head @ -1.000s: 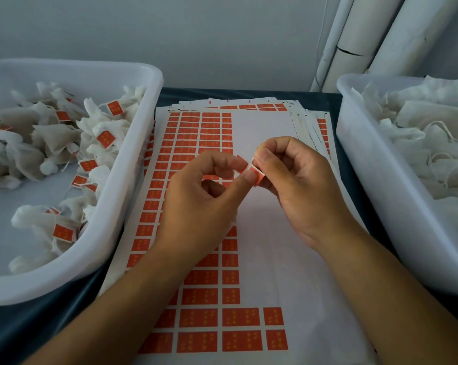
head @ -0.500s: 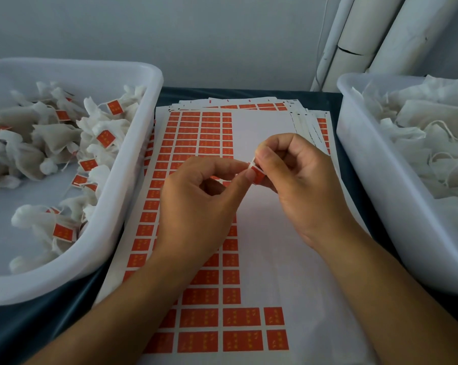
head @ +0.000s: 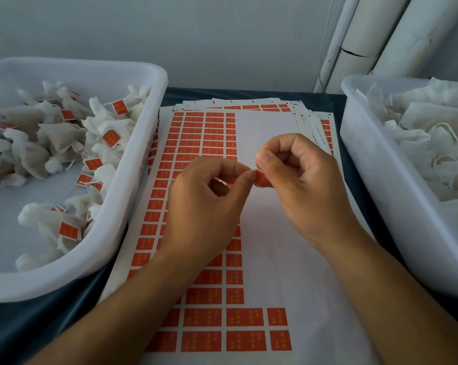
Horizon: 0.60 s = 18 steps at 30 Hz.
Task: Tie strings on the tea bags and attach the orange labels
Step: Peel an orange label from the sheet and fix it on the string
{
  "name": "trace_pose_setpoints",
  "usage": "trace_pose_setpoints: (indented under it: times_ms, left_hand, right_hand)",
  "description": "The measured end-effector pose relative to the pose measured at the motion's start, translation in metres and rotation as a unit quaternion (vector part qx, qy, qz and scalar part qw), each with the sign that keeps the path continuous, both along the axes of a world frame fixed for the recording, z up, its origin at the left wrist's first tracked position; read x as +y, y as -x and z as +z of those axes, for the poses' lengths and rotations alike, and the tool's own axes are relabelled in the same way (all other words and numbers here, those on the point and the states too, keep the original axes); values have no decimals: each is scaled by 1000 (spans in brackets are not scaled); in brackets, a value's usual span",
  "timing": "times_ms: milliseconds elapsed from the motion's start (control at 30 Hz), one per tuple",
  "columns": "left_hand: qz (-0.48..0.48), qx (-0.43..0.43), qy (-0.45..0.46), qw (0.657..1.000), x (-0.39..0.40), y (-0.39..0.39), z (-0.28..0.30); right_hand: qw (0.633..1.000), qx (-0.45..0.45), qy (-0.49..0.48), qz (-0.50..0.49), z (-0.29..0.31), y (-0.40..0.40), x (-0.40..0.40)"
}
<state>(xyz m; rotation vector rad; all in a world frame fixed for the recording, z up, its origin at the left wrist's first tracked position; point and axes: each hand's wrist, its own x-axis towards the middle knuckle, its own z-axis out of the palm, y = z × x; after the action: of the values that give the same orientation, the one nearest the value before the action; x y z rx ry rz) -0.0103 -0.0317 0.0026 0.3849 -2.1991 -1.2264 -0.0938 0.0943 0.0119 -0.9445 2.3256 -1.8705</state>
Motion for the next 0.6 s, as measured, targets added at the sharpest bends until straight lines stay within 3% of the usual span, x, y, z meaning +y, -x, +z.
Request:
trace_pose_setpoints:
  times_ms: [267, 467, 600]
  left_hand:
    - [-11, -9, 20, 1000, -1, 1, -3]
    - [-19, -14, -64, 998, -3, 1, -3]
    - [-32, -16, -92, 995, -4, 1, -2]
  right_hand:
    - [1000, 14, -22, 6, 0, 0, 0]
    - [999, -4, -40, -30, -2, 9, 4]
    - [993, -74, -61, 64, 0, 11, 6]
